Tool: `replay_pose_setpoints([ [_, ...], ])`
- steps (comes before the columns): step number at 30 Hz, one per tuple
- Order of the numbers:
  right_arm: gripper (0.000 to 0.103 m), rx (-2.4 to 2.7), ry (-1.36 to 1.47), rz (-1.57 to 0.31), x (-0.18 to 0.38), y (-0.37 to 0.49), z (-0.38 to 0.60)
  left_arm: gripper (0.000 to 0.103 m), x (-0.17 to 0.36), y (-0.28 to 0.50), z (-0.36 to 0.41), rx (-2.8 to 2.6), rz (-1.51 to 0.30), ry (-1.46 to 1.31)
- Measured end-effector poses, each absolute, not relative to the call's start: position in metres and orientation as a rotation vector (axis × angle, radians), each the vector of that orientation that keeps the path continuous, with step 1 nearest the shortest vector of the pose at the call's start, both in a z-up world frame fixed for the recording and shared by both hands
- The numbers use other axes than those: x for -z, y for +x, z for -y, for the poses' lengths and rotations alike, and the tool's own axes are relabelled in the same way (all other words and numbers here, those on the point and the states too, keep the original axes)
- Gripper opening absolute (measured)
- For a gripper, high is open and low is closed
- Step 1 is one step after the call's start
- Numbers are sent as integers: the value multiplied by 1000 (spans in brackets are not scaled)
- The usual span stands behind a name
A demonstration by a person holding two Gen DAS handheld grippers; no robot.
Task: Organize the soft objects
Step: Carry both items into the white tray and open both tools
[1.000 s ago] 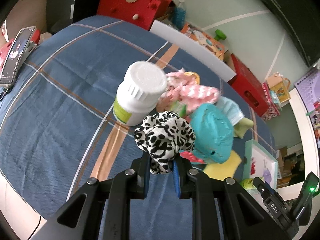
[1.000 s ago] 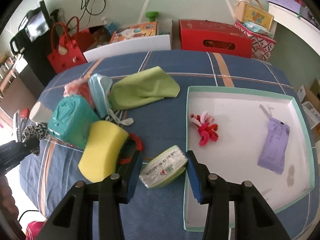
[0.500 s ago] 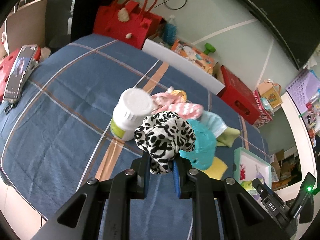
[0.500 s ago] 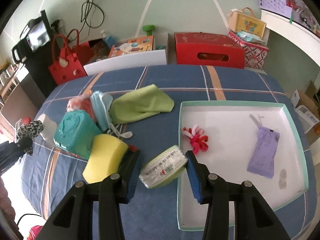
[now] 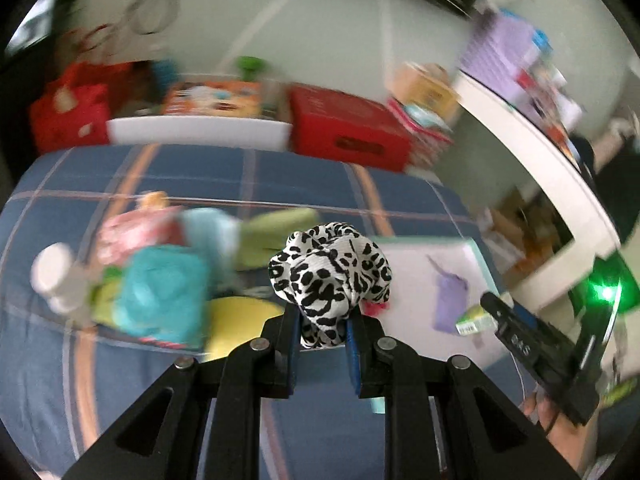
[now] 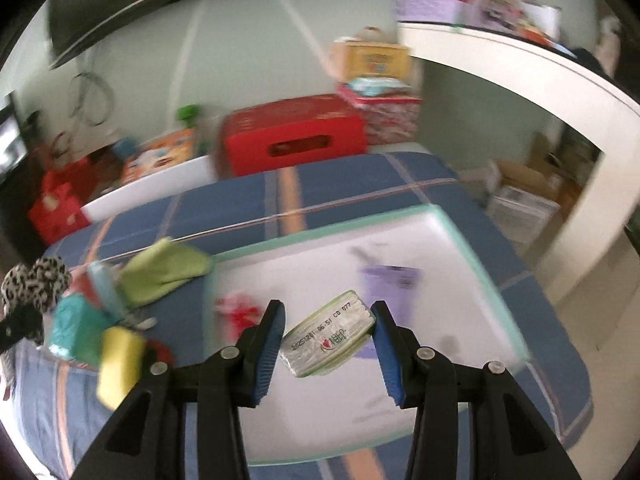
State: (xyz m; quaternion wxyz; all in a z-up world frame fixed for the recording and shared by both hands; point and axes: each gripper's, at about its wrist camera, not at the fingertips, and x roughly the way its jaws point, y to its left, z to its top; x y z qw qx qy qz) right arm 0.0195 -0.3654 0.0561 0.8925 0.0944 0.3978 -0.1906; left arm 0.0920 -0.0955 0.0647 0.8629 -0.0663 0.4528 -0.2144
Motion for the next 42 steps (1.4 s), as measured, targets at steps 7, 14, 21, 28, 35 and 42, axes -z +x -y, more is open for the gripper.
replay_pose_setpoints([
  [7, 47, 565, 263, -835, -45, 0, 423, 20, -36, 96, 185, 586, -1029, -16],
  [14, 47, 644, 294, -872, -24, -1, 451, 20, 18, 87, 234, 669, -1117, 62],
  [21, 48, 663, 270, -909, -13, 4, 451, 20, 56, 82, 255, 721, -1182, 117],
  [28, 50, 660, 257, -918, -10, 7, 447, 23, 55, 82, 252, 718, -1190, 112],
  [35, 76, 664, 255, -882, -19, 5, 445, 34, 50, 87, 246, 695, -1196, 80],
  [42, 86, 647, 261, -909, -12, 7, 444, 75, 39, 91, 234, 677, -1152, 41],
])
